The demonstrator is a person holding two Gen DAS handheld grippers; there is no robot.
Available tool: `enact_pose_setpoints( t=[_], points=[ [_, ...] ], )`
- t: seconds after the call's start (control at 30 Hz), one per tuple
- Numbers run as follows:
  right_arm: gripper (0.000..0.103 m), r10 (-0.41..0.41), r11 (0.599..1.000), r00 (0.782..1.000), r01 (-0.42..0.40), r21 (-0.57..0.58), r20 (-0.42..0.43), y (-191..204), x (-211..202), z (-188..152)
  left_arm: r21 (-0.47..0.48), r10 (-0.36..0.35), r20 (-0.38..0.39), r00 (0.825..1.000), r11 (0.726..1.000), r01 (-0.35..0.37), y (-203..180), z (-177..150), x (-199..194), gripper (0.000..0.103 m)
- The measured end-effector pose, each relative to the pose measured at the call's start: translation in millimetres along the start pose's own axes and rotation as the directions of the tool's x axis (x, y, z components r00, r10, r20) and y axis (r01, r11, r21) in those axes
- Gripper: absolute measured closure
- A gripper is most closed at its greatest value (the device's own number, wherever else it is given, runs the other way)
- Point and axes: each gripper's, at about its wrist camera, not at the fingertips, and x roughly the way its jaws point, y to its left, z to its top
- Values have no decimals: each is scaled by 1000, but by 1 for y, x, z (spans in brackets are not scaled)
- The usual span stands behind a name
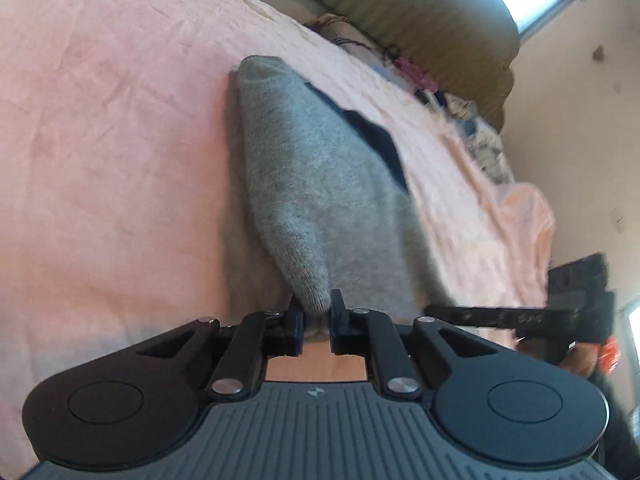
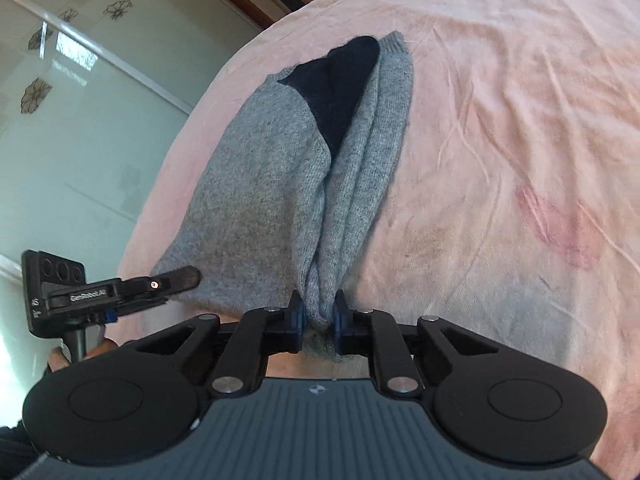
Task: Fold small clothes
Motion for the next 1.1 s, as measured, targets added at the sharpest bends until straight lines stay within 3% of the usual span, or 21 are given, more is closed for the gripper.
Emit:
enact_pose_setpoints(
  t=[0.07, 0.13, 0.2, 0.23, 0.27, 0.3, 0.33, 0.37, 0.43, 0.47, 0.53, 0.6, 0.63, 0.67, 0.73, 0.83, 0.87, 0.9, 1.0, 1.1],
  points=[
    [84, -2, 1000, 1000, 3, 11, -13, -7, 4, 0, 22, 33, 1, 999, 999, -33, 4, -2, -1, 89],
    [77, 24, 998, 1000, -24, 49, 3, -13, 0, 5, 51, 60, 39, 997, 997, -62, 0, 1, -21, 89],
    [60, 10, 999, 995, -15, 46, 102, -8, -18, 16, 132, 114, 122, 986, 983, -130, -18, 6, -38, 84],
    [57, 23, 999, 987, -31, 44, 158, -6, -28, 23, 171, 116, 169, 979, 975, -145, -30, 11, -43, 78],
    [53, 26, 999, 978, -35, 41, 205, -2, -35, 33, 196, 113, 214, 970, 968, -156, -40, 15, -45, 58],
    [50, 11, 999, 970, -20, 33, 243, 4, -37, 44, 222, 115, 271, 956, 959, -179, -52, 19, -42, 25],
    [50, -12, 1000, 963, 7, 18, 269, 10, -34, 57, 246, 126, 326, 937, 946, -212, -64, 23, -36, 11],
    [49, -27, 999, 960, 31, -9, 278, 18, -26, 70, 282, 132, 372, 919, 927, -247, -74, 25, -26, 4],
    [49, -44, 997, 958, 61, -53, 284, 33, -3, 94, 376, 184, 390, 902, 862, -339, -92, 29, 11, 6],
    [49, -48, 995, 959, 70, -71, 279, 41, 11, 104, 398, 232, 357, 905, 839, -372, -95, 31, 32, 6],
    [50, -86, 986, 961, 119, -113, 263, 51, 42, 119, 416, 277, 274, 921, 829, -373, -92, 29, 64, 11],
    [50, -158, 976, 967, 184, -120, 202, 49, 73, 127, 429, 317, 299, 900, 798, -423, -87, 19, 77, 10],
    [51, -186, 969, 968, 209, -133, 169, 43, 87, 125, 412, 301, 307, 903, 814, -411, -81, 17, 76, 10],
    [53, -153, 969, 966, 188, -160, 207, 36, 87, 119, 380, 288, 295, 911, 839, -389, -74, 17, 73, 9],
    [64, -108, 986, 970, 132, -101, 218, 20, 80, 116, 338, 267, 273, 924, 873, -352, -63, 19, 70, 7],
    [73, -129, 988, 974, 143, -61, 188, 22, 74, 119, 340, 262, 278, 924, 873, -350, -60, 18, 69, 6],
    [73, -160, 983, 969, 174, -62, 187, 30, 71, 119, 340, 264, 279, 923, 872, -352, -60, 17, 70, 6],
    [66, -174, 979, 965, 190, -69, 197, 39, 66, 117, 339, 263, 279, 923, 873, -351, -60, 18, 71, 6],
    [58, -124, 980, 963, 157, -126, 238, 61, 59, 110, 339, 263, 280, 923, 873, -351, -62, 17, 71, 5],
    [50, -172, 969, 969, 199, -146, 178, 60, 78, 104, 341, 262, 282, 923, 872, -352, -62, 15, 71, 5]
  ],
)
